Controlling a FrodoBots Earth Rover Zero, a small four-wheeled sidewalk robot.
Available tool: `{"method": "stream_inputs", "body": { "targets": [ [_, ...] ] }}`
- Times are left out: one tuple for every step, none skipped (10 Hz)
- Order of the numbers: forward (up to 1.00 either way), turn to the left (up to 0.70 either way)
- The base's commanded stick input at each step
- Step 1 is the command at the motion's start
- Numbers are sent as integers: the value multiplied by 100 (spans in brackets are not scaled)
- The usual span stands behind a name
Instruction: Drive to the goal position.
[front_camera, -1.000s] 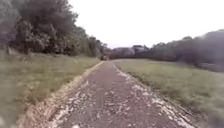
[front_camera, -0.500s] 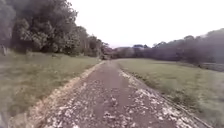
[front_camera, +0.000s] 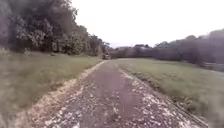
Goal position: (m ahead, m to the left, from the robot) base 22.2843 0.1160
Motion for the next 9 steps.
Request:
{"method": "stream_inputs", "body": {
  "targets": [
    [70, 0],
    [70, 0],
    [70, 0],
    [70, 0],
    [70, 0],
    [70, 0],
    [70, 0],
    [70, 0],
    [70, 0]
  ]
}}
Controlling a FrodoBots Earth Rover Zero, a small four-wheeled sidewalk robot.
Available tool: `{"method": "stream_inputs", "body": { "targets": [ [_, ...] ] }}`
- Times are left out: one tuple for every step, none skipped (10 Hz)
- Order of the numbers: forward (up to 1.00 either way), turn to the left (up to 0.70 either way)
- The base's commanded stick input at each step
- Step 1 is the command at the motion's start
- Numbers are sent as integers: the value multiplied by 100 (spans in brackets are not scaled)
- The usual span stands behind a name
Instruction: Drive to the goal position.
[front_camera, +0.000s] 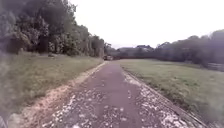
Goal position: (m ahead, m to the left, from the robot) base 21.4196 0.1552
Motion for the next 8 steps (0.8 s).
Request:
{"method": "stream_inputs", "body": {
  "targets": [
    [70, 0],
    [70, 0],
    [70, 0],
    [70, 0],
    [70, 0],
    [70, 0],
    [70, 0],
    [70, 0]
  ]
}}
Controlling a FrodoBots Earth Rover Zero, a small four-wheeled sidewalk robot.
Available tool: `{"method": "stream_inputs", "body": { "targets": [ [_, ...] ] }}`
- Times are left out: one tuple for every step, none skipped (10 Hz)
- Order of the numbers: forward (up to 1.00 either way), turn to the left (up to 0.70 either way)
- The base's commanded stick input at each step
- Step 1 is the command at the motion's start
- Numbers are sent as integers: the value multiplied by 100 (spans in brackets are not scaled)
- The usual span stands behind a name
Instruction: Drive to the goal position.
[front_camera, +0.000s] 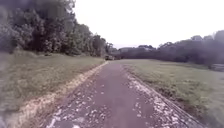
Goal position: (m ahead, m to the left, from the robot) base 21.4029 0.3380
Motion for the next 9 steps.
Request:
{"method": "stream_inputs", "body": {
  "targets": [
    [70, 0],
    [70, 0],
    [70, 0],
    [70, 0],
    [70, 0],
    [70, 0],
    [70, 0],
    [70, 0],
    [70, 0]
  ]
}}
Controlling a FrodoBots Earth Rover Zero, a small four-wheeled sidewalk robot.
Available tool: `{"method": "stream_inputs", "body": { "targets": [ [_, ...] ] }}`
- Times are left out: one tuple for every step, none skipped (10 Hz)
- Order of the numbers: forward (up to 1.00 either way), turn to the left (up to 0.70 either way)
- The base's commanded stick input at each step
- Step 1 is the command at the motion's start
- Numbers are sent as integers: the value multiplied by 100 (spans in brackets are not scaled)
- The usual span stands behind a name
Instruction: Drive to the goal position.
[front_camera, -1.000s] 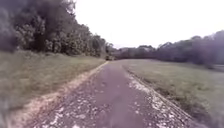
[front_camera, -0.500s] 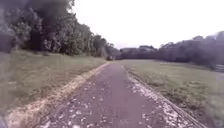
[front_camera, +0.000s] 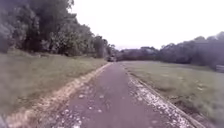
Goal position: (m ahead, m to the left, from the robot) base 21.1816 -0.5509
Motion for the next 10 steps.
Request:
{"method": "stream_inputs", "body": {
  "targets": [
    [70, 0],
    [70, 0],
    [70, 0],
    [70, 0],
    [70, 0],
    [70, 0],
    [70, 0],
    [70, 0],
    [70, 0],
    [70, 0]
  ]
}}
